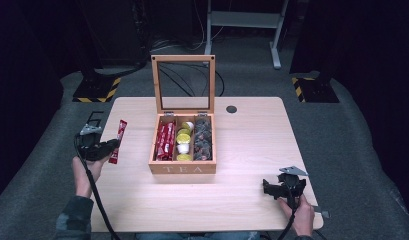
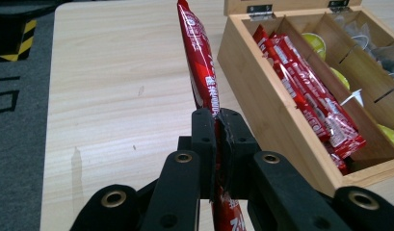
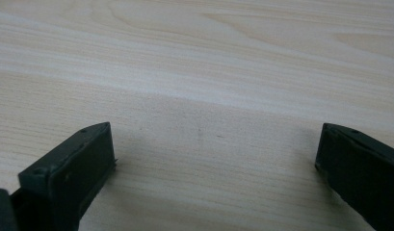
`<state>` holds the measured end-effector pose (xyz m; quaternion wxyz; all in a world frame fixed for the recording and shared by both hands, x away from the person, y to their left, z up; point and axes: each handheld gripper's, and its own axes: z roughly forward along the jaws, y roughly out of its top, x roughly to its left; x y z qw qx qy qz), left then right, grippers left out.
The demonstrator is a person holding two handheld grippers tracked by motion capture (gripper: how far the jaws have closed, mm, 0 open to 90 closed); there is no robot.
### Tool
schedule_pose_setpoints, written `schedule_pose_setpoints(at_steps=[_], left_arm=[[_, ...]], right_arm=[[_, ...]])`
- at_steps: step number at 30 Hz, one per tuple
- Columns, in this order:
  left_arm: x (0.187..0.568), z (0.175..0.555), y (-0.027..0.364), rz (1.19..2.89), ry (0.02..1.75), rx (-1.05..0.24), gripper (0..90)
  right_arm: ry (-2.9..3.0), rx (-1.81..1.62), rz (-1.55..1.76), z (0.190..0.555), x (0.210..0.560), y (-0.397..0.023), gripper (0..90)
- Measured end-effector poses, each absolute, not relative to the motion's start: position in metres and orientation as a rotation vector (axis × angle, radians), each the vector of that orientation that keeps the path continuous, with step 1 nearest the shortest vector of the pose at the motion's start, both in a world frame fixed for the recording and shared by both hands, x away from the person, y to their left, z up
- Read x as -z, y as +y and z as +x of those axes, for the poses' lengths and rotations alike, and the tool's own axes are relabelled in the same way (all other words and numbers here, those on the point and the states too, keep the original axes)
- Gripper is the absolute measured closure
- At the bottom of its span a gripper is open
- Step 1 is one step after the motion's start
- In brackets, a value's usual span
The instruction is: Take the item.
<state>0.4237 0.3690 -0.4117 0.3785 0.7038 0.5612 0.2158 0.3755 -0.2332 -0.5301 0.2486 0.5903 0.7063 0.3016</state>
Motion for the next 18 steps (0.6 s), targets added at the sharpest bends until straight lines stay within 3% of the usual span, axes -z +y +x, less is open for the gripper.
schedule_pose_setpoints(at_steps=[18], left_arm=[[0.446, 0.433, 0.379, 1.808, 1.52, -0.495, 85.0]], right_arm=[[1.924, -0.822, 1.609, 0.376, 0.53, -0.233, 0.0]])
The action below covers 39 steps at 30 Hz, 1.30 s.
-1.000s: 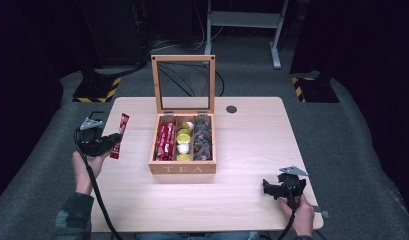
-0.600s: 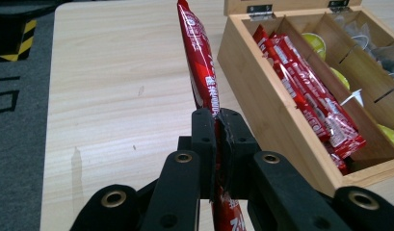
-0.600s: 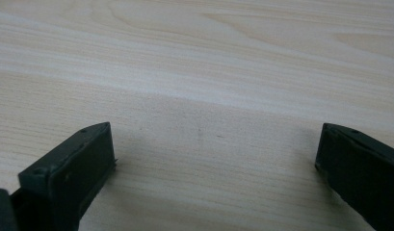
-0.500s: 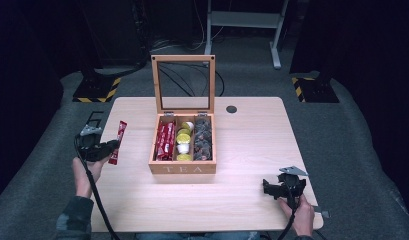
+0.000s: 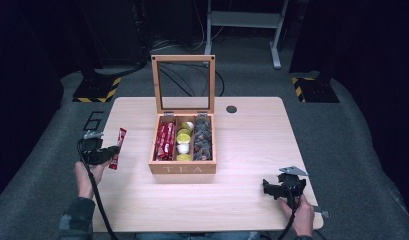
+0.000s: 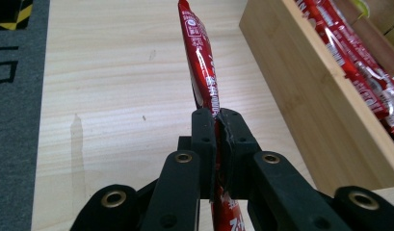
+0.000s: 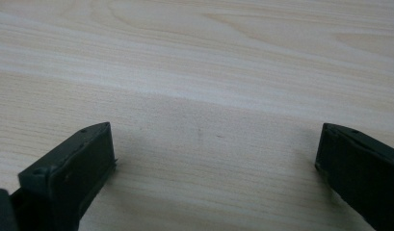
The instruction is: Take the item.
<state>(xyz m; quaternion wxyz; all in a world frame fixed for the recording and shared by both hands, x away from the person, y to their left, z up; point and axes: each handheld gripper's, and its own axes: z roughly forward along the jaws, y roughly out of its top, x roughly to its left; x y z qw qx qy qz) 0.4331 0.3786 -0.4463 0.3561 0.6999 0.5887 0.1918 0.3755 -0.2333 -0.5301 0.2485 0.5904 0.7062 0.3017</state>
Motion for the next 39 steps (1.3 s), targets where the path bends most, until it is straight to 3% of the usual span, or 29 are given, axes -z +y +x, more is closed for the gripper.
schedule_pose_setpoints(at_steps=[39], left_arm=[[0.487, 0.456, 0.382, 1.842, 1.596, -0.461, 84.1]], right_arm=[[1.924, -0.822, 1.609, 0.376, 0.53, -0.233, 0.0]])
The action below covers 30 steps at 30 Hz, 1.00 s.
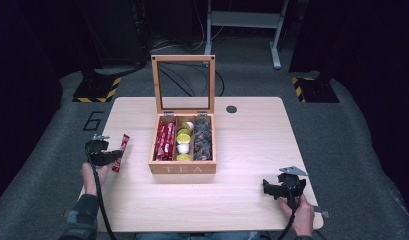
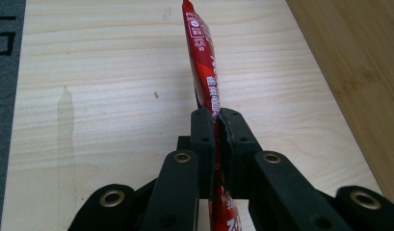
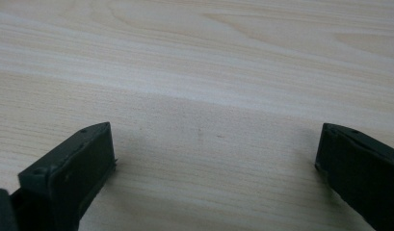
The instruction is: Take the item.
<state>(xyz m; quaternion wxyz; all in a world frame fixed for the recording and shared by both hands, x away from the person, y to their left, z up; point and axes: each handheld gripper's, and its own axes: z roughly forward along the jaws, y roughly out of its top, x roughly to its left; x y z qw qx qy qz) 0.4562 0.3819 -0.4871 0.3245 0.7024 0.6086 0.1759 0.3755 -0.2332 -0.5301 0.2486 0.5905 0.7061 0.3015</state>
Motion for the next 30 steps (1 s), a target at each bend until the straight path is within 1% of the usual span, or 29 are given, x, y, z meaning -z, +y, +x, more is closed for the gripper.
schedule_pose_setpoints(at_steps=[23, 26, 28, 30], left_arm=[[0.504, 0.466, 0.383, 1.849, 1.636, -0.418, 82.5], [0.504, 0.466, 0.385, 1.839, 1.63, -0.4, 73.1], [0.503, 0.466, 0.385, 1.82, 1.642, -0.403, 57.3], [0.501, 0.464, 0.384, 1.818, 1.659, -0.411, 44.7]], right_arm=[[1.924, -0.821, 1.609, 0.376, 0.53, -0.233, 0.0], [1.924, -0.822, 1.609, 0.376, 0.53, -0.233, 0.0], [1.924, -0.822, 1.609, 0.376, 0.53, -0.233, 0.0], [1.924, -0.822, 1.609, 0.376, 0.53, -0.233, 0.0]])
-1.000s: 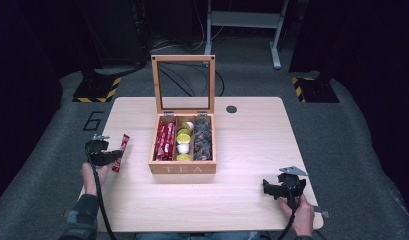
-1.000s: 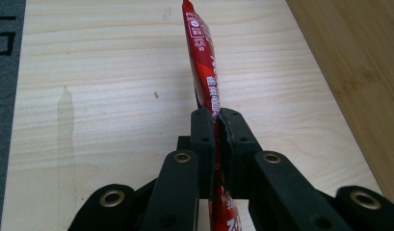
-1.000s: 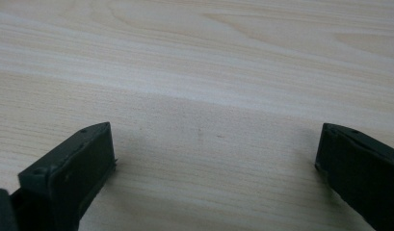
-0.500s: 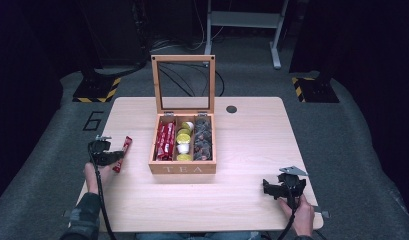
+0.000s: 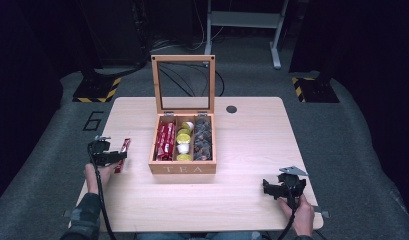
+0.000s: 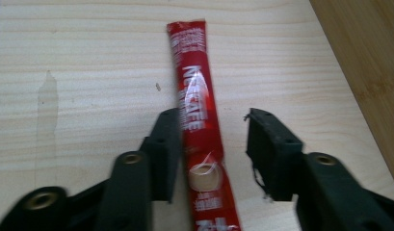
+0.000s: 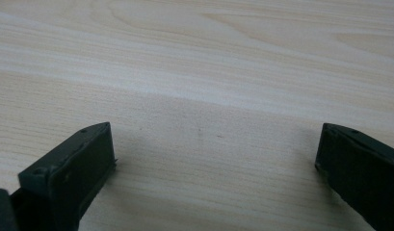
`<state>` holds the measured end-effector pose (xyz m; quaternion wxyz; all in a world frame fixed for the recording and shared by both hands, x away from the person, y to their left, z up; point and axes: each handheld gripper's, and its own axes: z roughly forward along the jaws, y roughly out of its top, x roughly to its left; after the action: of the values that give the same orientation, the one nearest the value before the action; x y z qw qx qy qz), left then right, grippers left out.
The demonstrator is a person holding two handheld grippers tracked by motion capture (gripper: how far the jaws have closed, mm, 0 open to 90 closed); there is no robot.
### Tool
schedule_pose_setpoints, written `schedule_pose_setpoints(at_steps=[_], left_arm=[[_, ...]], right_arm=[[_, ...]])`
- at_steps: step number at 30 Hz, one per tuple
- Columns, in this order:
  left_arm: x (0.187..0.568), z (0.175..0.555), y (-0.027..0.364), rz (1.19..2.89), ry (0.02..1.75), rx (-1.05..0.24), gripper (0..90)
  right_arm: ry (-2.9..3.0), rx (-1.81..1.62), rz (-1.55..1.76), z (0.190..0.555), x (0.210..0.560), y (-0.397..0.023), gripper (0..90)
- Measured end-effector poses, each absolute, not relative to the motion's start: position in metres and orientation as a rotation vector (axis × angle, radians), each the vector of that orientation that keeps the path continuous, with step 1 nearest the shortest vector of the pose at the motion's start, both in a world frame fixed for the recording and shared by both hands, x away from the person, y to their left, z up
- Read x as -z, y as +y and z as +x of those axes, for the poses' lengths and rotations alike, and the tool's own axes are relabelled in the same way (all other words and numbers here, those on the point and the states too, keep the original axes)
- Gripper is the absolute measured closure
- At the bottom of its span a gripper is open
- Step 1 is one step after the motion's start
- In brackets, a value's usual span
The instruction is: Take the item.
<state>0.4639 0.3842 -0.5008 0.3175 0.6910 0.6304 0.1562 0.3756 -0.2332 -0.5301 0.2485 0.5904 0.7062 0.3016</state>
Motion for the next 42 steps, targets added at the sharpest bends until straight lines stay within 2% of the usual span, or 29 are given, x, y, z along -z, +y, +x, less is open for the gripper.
schedule_pose_setpoints(at_steps=[2, 4, 5, 9, 18, 28, 35, 42], left_arm=[[0.5, 0.463, 0.384, 1.823, 1.653, -0.406, 33.5], [0.497, 0.461, 0.384, 1.818, 1.643, -0.416, 30.6], [0.494, 0.457, 0.384, 1.812, 1.628, -0.417, 22.8], [0.492, 0.451, 0.382, 1.828, 1.602, -0.448, 15.4], [0.484, 0.428, 0.379, 1.807, 1.559, -0.503, 9.3], [0.472, 0.396, 0.376, 1.818, 1.489, -0.578, 6.5], [0.48, 0.37, 0.37, 1.828, 1.464, -0.602, 4.0], [0.503, 0.348, 0.367, 1.855, 1.481, -0.614, 2.3]], right_arm=[[1.924, -0.822, 1.609, 0.376, 0.53, -0.233, 0.0], [1.924, -0.822, 1.609, 0.376, 0.53, -0.233, 0.0], [1.924, -0.822, 1.609, 0.376, 0.53, -0.233, 0.0], [1.924, -0.821, 1.61, 0.376, 0.53, -0.233, 0.0], [1.924, -0.821, 1.607, 0.376, 0.53, -0.233, 0.0], [1.921, -0.821, 1.61, 0.376, 0.53, -0.232, 0.0], [1.921, -0.821, 1.61, 0.376, 0.53, -0.232, 0.0], [1.921, -0.822, 1.611, 0.376, 0.53, -0.232, 0.0]])
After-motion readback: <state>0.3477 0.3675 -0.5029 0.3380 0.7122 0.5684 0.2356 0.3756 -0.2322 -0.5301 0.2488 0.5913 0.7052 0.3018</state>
